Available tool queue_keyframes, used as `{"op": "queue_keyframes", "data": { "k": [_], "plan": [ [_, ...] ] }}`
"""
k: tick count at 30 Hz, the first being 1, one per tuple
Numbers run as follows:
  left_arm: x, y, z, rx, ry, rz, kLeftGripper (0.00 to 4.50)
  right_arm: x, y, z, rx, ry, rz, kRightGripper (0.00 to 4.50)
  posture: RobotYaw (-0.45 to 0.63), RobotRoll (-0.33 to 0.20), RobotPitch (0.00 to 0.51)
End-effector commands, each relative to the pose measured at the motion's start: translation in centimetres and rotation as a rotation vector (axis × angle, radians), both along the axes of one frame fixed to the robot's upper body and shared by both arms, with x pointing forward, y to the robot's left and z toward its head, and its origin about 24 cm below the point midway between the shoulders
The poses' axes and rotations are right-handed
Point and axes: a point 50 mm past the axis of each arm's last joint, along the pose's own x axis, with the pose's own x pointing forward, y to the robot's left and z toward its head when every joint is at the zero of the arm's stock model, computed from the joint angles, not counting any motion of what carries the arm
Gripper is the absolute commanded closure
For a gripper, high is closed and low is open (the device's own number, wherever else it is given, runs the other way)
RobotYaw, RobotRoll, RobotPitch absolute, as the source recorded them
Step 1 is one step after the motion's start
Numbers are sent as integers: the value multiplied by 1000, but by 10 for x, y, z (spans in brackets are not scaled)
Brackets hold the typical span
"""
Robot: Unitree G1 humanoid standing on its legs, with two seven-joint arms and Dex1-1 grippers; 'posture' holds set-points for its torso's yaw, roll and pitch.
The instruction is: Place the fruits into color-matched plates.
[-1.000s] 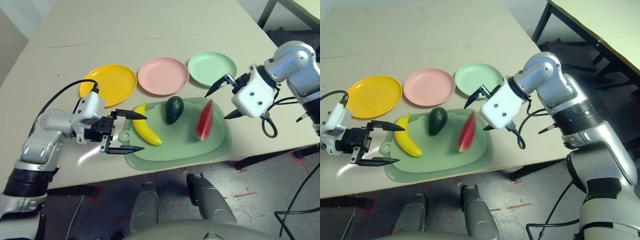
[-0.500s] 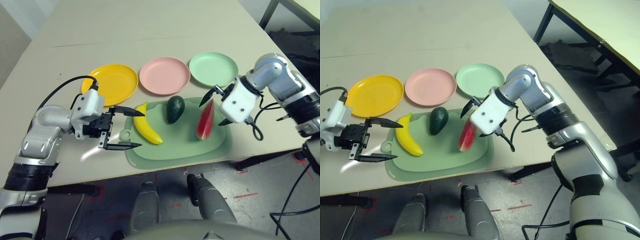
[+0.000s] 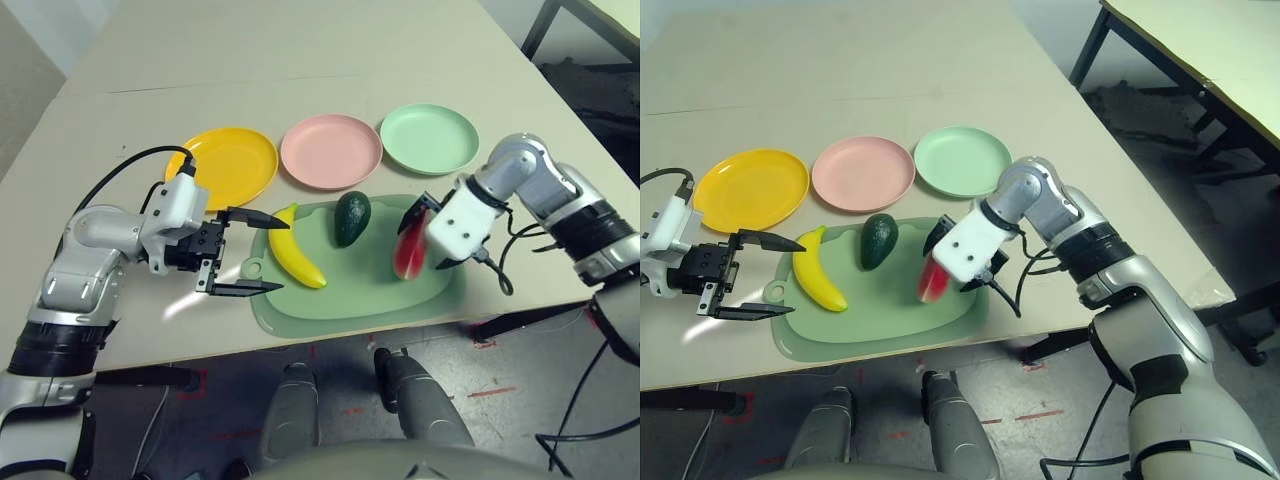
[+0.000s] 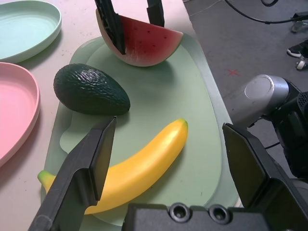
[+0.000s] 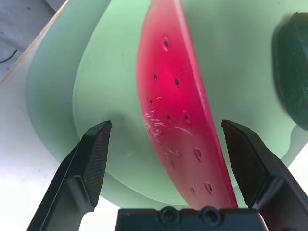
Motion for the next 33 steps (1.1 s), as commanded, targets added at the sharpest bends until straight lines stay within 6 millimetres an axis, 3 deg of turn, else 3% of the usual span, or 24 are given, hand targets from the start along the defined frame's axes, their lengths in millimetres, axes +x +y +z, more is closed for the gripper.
{"op": "queue_keyframes", "data": {
  "k": [1, 7, 15, 27, 33],
  "plan": [
    [0, 1, -5, 39, 14, -4, 0, -4, 0, -6, -18, 30, 0, 799, 37, 0, 196],
    [0, 1, -5, 38, 12, -6, 0, -4, 2, -3, -5, 36, -23, 2763, 34, 0, 195],
    [0, 0, -6, 30, 11, -2, 0, -5, 3, 1, 2, 43, -33, 2815, 32, 0, 195],
    [1, 1, -8, 16, 14, 12, 0, -8, 5, 34, 37, 41, -59, 2817, 28, 0, 188],
    [1, 1, -9, 16, 13, 7, 0, -10, 6, 33, 27, 50, -52, 2817, 29, 0, 188]
  ]
}}
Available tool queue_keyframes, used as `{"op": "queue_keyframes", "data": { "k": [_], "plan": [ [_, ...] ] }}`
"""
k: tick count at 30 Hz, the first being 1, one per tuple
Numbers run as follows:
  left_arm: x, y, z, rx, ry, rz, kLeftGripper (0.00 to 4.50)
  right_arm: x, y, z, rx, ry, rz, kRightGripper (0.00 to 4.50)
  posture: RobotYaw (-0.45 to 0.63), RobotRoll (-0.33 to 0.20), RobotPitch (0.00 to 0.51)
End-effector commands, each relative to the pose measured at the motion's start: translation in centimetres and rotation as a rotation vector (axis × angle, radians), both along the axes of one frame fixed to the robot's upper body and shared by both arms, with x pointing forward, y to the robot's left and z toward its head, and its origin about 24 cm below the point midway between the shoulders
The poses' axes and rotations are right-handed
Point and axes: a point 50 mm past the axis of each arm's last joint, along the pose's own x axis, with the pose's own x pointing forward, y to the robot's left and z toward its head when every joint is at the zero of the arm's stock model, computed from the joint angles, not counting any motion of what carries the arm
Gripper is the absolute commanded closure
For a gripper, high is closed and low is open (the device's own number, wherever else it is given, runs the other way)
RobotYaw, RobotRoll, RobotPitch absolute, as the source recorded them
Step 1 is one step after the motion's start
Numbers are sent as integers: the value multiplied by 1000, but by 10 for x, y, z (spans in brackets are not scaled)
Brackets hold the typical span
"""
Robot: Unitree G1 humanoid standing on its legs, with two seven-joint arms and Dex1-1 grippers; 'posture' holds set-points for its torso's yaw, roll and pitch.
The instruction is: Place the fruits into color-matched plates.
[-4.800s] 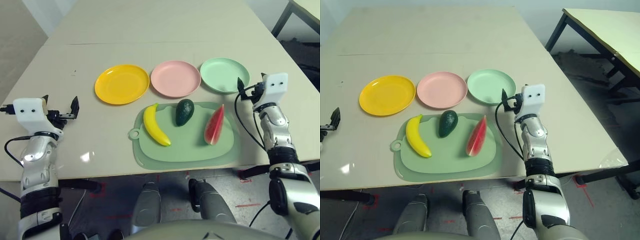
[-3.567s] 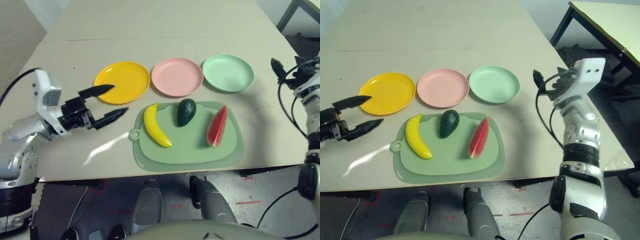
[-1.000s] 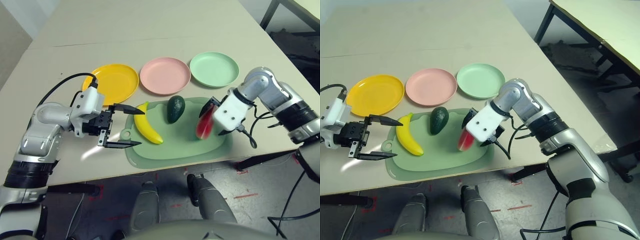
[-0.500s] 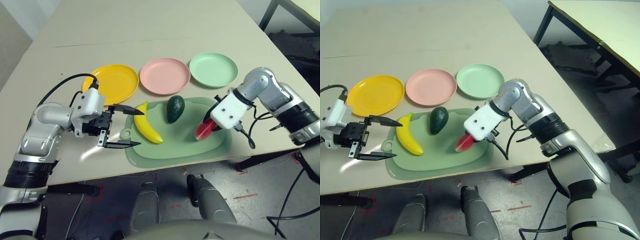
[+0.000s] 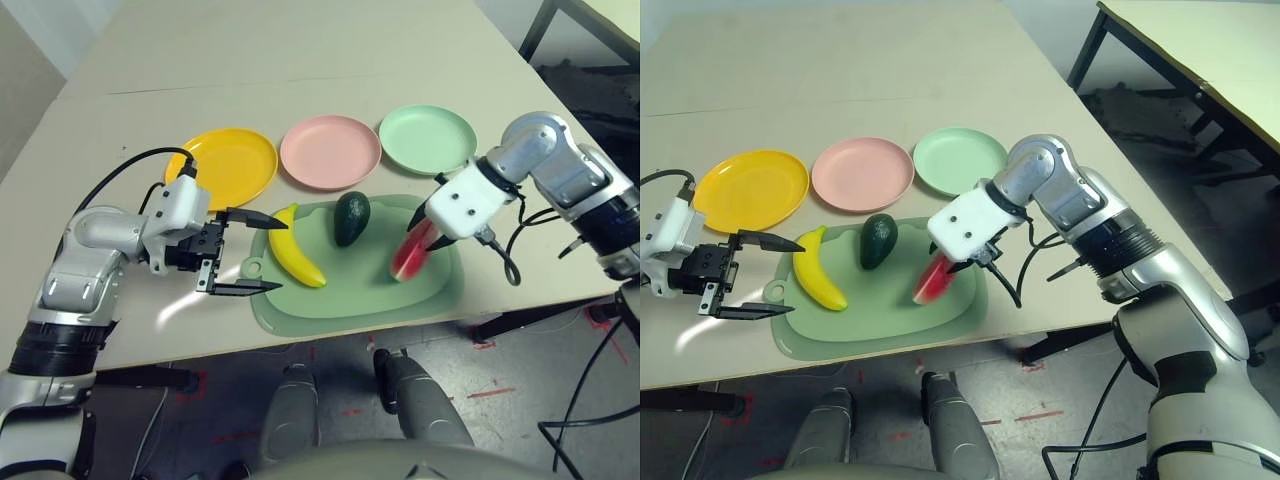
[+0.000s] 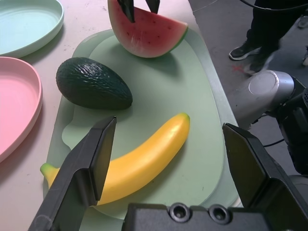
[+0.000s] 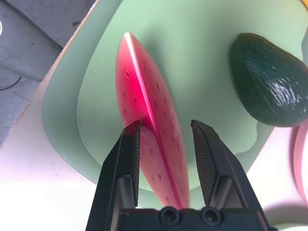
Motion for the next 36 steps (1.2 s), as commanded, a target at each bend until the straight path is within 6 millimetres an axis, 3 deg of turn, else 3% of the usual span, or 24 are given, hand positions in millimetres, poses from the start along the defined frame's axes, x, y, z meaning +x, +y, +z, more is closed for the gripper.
{"op": "queue_keyframes", "data": {
  "k": [1, 3, 11, 24, 27, 32, 36],
  "plan": [
    [0, -1, -6, 11, 17, -8, 0, -3, 2, -2, -24, 2, 29, 2817, 31, 0, 189],
    [0, -1, -6, 12, 16, -8, 0, -3, 2, -4, -39, -5, 36, 2817, 33, 0, 188],
    [-3, 1, -5, 19, 18, -6, 0, 7, 3, -30, -92, -74, 41, 51, 41, 0, 189],
    [-5, 6, -3, 34, 20, 4, 0, 14, 5, -49, -128, -118, 11, 51, 47, 0, 201],
    [-3, 6, -2, 33, 14, 6, 0, 12, 5, -51, -134, -96, 11, 648, 44, 0, 201],
    [-2, 6, 0, 33, 8, 9, 0, 9, 1, -52, -148, -63, 2, 2346, 43, 0, 200],
    [-1, 5, -1, 29, 4, 10, 0, 8, -1, -50, -150, -50, -8, 2406, 42, 0, 198]
  ]
}}
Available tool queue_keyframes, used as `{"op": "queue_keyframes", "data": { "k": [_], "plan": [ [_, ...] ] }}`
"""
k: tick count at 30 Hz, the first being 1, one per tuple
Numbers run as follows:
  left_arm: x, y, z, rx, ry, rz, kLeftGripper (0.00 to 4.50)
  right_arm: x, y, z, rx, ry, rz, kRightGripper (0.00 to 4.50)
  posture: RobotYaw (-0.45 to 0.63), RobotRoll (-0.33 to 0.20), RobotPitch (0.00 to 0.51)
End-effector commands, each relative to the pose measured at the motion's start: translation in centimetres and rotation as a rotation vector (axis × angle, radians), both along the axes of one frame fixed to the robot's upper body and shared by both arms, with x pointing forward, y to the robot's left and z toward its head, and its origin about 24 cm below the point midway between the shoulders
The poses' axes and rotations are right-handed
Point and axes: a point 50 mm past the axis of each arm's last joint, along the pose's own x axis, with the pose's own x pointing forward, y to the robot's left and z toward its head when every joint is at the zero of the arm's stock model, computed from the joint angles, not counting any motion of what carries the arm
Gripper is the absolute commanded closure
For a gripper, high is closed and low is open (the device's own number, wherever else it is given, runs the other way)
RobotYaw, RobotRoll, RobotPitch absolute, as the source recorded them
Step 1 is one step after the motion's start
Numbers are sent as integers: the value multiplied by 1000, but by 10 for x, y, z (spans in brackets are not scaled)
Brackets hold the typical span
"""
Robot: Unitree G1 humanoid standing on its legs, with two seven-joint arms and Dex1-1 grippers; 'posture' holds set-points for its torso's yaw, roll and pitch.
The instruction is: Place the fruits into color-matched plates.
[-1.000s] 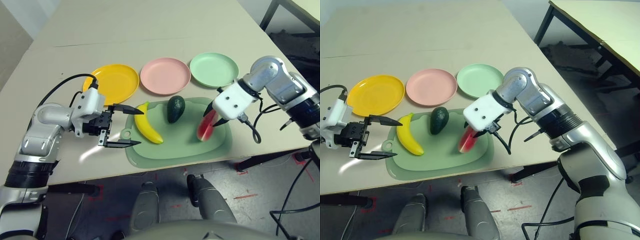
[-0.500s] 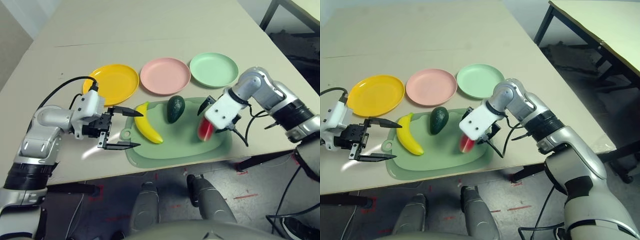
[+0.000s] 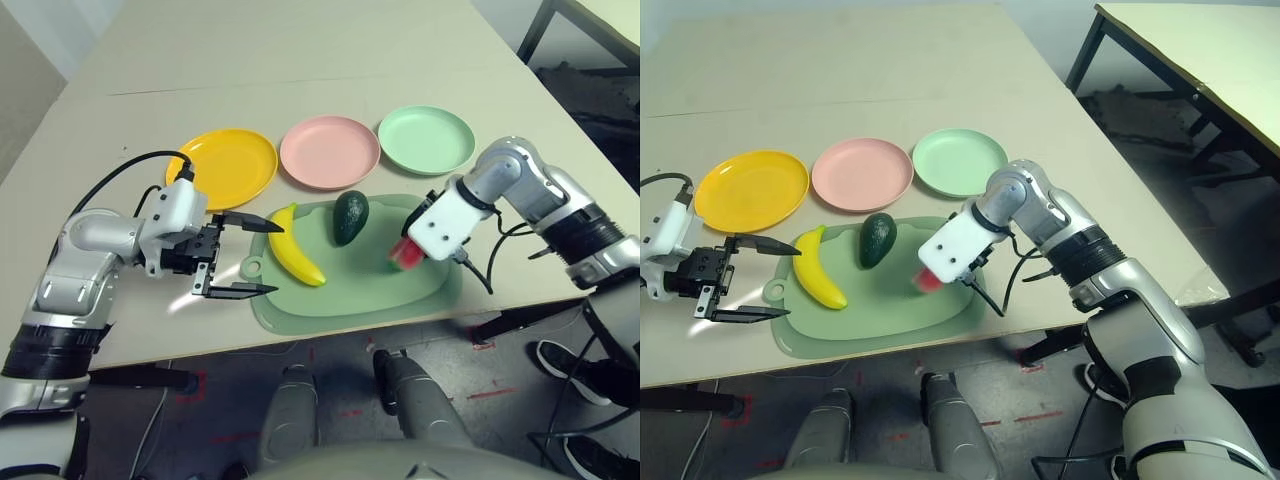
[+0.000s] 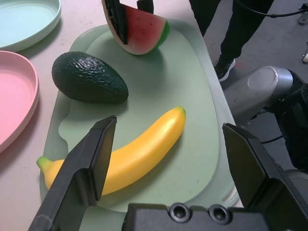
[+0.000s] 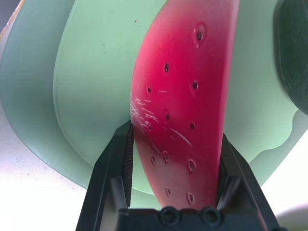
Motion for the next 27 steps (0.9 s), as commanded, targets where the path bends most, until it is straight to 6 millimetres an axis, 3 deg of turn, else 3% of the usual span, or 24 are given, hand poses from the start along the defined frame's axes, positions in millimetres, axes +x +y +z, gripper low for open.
{"op": "queue_keyframes", "data": {
  "k": [1, 4, 16, 27],
  "plan": [
    [1, 0, 0, 10, -7, -2, 0, -3, -4, -11, -38, 51, -12, 2406, 42, 0, 198],
    [1, -1, -1, 7, -6, -3, 0, -4, -3, -6, -29, 62, -18, 2406, 42, 0, 198],
    [2, -2, -2, -4, -11, 4, 0, -5, 6, 40, 49, 88, -61, 2406, 36, 0, 191],
    [4, -5, 9, -142, -34, 184, 0, 34, 15, 87, 212, -8, -213, 2406, 35, 0, 194]
  ]
}}
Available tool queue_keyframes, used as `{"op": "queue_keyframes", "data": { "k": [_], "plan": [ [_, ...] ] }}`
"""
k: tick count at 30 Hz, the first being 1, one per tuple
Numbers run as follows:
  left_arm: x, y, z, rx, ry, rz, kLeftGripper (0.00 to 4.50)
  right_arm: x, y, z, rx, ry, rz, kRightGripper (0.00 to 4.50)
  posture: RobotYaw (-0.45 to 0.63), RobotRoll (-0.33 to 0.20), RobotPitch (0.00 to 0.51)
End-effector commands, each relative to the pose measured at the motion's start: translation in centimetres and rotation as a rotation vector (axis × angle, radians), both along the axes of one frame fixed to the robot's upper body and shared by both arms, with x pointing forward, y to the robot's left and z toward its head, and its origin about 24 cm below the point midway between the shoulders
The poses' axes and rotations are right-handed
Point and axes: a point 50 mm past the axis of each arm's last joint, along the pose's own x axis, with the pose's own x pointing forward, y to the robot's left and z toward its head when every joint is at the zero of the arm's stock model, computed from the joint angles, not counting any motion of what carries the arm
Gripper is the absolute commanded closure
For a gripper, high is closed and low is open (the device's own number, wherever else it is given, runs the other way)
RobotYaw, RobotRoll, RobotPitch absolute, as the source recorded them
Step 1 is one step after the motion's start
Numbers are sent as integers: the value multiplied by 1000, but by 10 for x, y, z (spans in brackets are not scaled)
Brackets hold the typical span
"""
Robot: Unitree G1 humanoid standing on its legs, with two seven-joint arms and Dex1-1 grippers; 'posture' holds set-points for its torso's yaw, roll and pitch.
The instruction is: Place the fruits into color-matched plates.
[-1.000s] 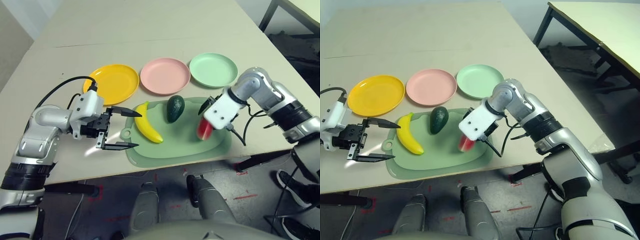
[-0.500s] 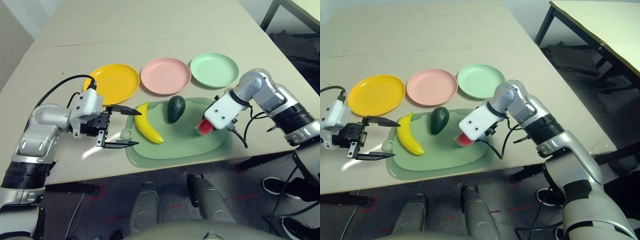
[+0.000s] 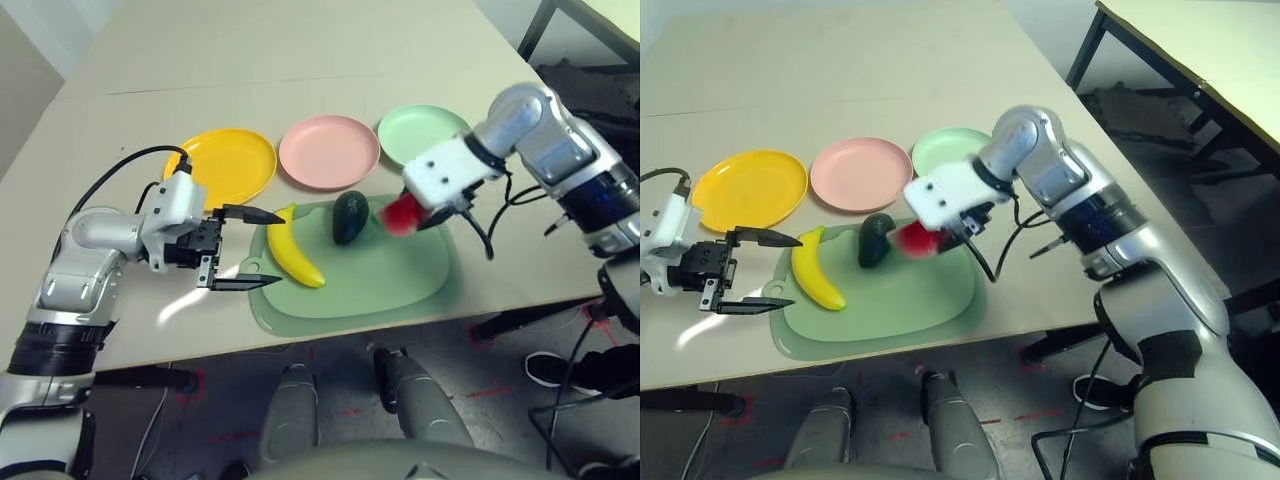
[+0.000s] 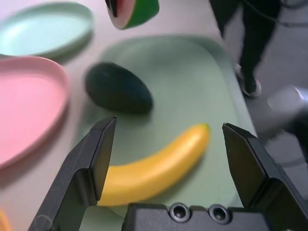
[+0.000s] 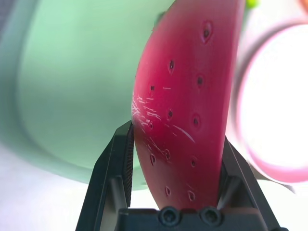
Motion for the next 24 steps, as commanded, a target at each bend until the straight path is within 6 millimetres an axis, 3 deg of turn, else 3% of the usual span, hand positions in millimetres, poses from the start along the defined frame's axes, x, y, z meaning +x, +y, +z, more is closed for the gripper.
{"op": "queue_keyframes", "data": {
  "k": [1, 6, 15, 24],
  "plan": [
    [-1, -1, 2, -32, 4, 90, 0, 14, 0, 10, 52, -51, -62, 2406, 35, 0, 194],
    [7, -1, 4, -77, -13, 294, 0, 34, 23, 20, 172, -119, -162, 2406, 54, 0, 197],
    [16, -5, 3, -65, -25, 611, 0, 47, 67, -16, 263, -182, -250, 2406, 97, 0, 207],
    [9, -17, -2, -103, 3, 616, 0, 50, 74, -48, 230, -225, -319, 2406, 121, 0, 208]
  ]
}}
